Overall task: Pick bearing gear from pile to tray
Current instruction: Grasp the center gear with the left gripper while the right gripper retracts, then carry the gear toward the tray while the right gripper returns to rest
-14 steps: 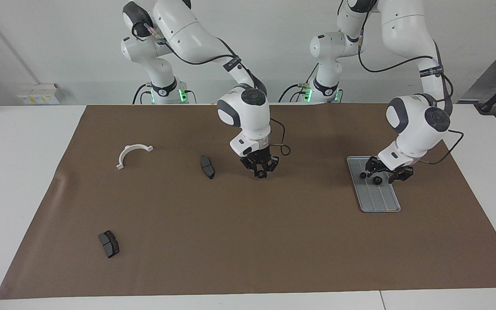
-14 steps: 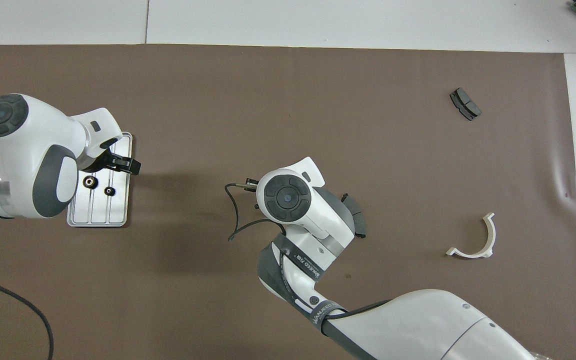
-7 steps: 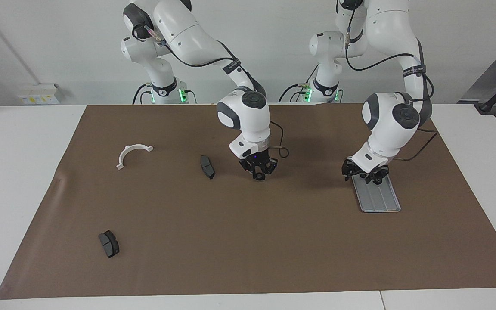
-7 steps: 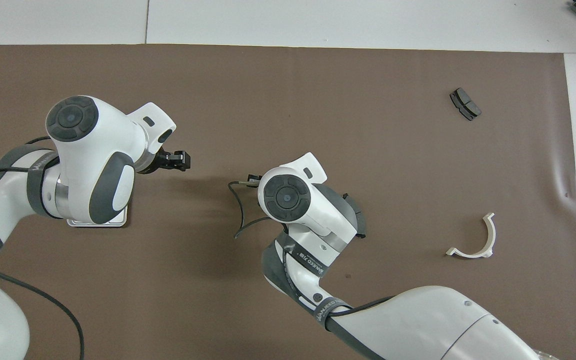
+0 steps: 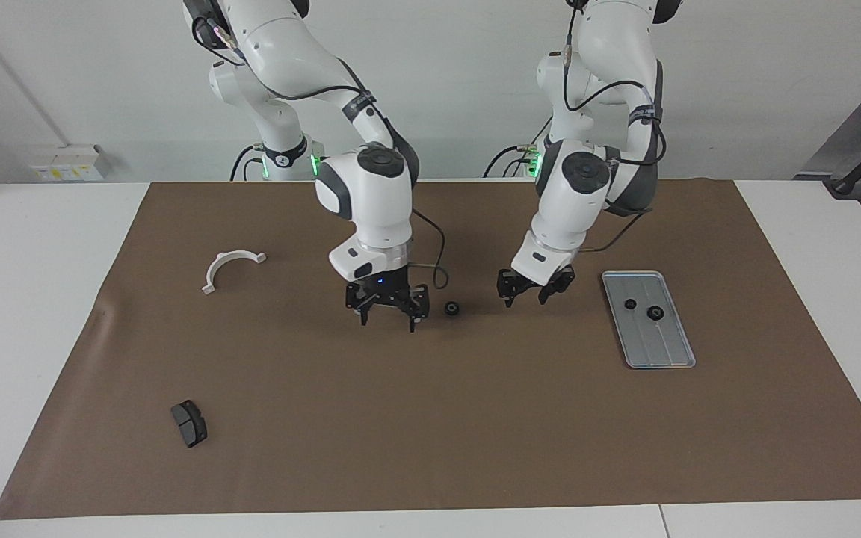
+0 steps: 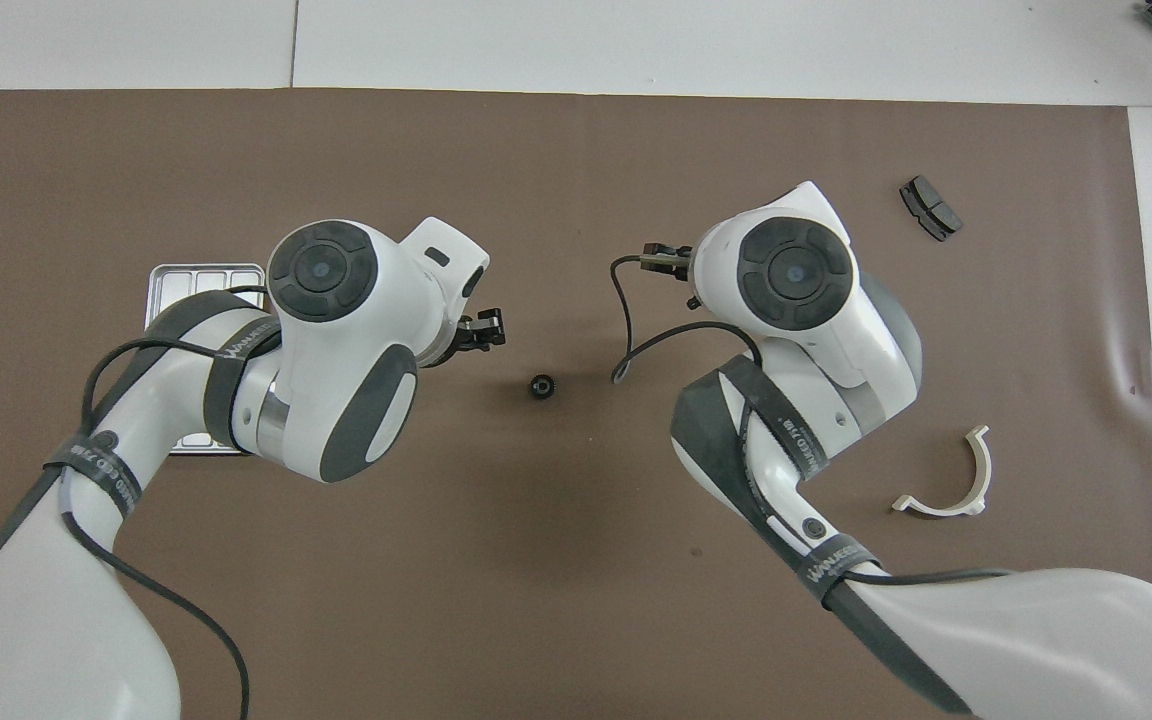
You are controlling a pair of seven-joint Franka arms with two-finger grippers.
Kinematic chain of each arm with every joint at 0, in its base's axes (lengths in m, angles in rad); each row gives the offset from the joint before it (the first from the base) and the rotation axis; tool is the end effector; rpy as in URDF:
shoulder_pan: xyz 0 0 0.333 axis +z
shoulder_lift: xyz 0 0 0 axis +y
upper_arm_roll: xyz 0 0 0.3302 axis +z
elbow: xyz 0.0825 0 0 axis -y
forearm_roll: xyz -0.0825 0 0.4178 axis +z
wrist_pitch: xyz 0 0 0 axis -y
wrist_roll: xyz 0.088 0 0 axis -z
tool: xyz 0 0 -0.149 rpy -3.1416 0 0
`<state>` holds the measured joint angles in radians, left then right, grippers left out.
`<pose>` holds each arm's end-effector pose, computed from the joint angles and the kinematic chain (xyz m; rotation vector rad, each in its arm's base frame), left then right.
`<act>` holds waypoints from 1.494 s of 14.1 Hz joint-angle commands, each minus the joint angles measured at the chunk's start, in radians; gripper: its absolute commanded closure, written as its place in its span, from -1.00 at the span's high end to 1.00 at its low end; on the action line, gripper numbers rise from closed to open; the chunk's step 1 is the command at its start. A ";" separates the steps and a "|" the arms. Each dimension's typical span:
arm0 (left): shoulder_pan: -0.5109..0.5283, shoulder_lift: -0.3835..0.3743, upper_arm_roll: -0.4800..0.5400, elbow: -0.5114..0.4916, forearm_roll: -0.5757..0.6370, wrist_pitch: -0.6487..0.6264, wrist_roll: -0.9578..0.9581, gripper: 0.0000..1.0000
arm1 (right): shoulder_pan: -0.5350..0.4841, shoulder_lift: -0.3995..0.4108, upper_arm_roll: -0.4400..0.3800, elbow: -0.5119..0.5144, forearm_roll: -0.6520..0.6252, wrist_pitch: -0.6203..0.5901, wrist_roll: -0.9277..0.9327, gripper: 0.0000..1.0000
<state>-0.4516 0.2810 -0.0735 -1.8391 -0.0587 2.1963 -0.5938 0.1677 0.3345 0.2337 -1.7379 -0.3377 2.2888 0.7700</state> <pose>0.5782 -0.3373 0.3384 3.0378 0.1595 0.0431 0.6662 0.2504 0.3699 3.0478 -0.2995 0.4670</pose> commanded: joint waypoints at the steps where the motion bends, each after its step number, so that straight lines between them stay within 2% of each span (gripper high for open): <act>1: -0.064 0.101 0.023 0.115 -0.001 -0.026 -0.072 0.38 | -0.057 -0.043 0.016 -0.015 0.000 -0.047 -0.084 1.00; 6: -0.121 0.175 0.023 0.158 0.056 -0.020 -0.116 0.37 | -0.103 -0.101 0.016 -0.011 0.081 -0.104 -0.164 1.00; 11: -0.121 0.179 0.023 0.146 0.083 0.006 -0.115 0.30 | -0.154 -0.169 0.016 -0.008 0.155 -0.172 -0.242 1.00; 14: -0.125 0.176 0.023 0.092 0.092 0.043 -0.115 0.26 | -0.221 -0.232 0.018 -0.008 0.225 -0.234 -0.340 1.00; 16: -0.134 0.175 0.023 0.080 0.092 0.049 -0.116 0.25 | -0.223 -0.268 -0.002 -0.003 0.241 -0.299 -0.405 1.00; 21: -0.139 0.173 0.023 0.047 0.092 0.097 -0.116 0.25 | -0.205 -0.354 -0.123 0.032 0.282 -0.491 -0.532 1.00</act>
<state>-0.5741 0.4621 -0.0663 -1.7690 0.0112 2.2636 -0.6901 -0.0435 0.0145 0.1587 -1.7215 -0.1131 1.8609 0.3134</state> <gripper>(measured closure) 0.374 0.000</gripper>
